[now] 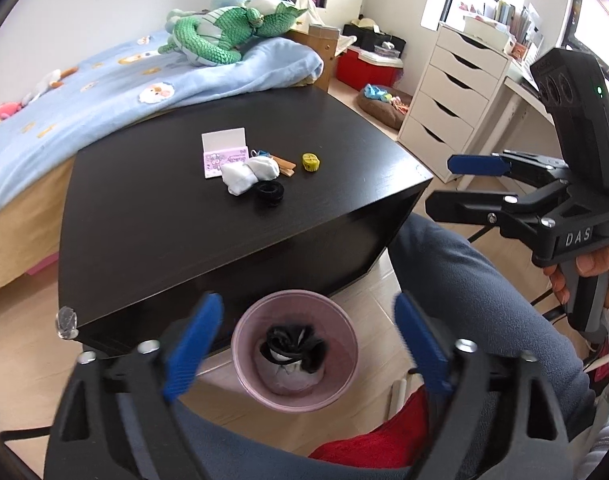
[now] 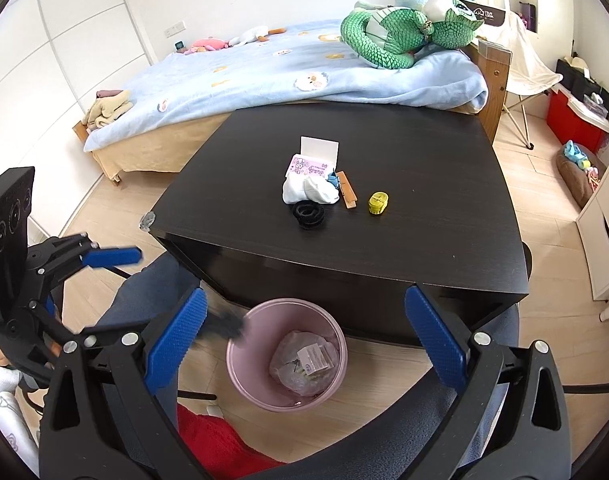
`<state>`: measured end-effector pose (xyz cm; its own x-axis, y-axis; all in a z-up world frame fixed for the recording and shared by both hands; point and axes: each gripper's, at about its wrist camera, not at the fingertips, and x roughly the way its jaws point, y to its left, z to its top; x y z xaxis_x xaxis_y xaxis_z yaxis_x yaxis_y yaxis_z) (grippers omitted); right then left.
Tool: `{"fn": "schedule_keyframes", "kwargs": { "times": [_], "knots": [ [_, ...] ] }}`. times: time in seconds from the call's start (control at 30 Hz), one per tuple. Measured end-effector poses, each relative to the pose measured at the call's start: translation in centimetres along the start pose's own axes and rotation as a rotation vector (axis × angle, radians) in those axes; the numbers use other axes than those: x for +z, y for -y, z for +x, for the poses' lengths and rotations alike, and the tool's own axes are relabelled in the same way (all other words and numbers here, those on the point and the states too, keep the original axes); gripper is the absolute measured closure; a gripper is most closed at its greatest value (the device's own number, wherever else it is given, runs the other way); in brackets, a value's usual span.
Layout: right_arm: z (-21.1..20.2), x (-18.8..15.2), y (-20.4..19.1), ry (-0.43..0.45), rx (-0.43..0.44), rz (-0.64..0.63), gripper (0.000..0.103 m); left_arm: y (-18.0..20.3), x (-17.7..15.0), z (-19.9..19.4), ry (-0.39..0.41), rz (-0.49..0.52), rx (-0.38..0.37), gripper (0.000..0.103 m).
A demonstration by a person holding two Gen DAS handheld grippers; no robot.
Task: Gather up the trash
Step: 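Open the left gripper over the wastebasket to drop the black gloves, then reach the right gripper to the yellow coiled roll and grasp it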
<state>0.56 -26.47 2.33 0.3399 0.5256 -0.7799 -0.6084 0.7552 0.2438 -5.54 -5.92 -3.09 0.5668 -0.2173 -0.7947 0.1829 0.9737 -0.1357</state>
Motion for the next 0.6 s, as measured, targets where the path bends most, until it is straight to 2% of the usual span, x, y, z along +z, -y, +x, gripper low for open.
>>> {"fn": "schedule_keyframes", "kwargs": {
  "times": [0.23,0.6],
  "knots": [
    [0.1,-0.1,0.0,-0.001,-0.004,0.0,0.003,-1.2,0.1,0.0,0.021,-0.053,0.045,0.008],
    [0.6,-0.3,-0.2,-0.009,-0.006,-0.006,0.003,-2.2,0.1,0.0,0.045,-0.089,0.081,0.008]
  ]
}}
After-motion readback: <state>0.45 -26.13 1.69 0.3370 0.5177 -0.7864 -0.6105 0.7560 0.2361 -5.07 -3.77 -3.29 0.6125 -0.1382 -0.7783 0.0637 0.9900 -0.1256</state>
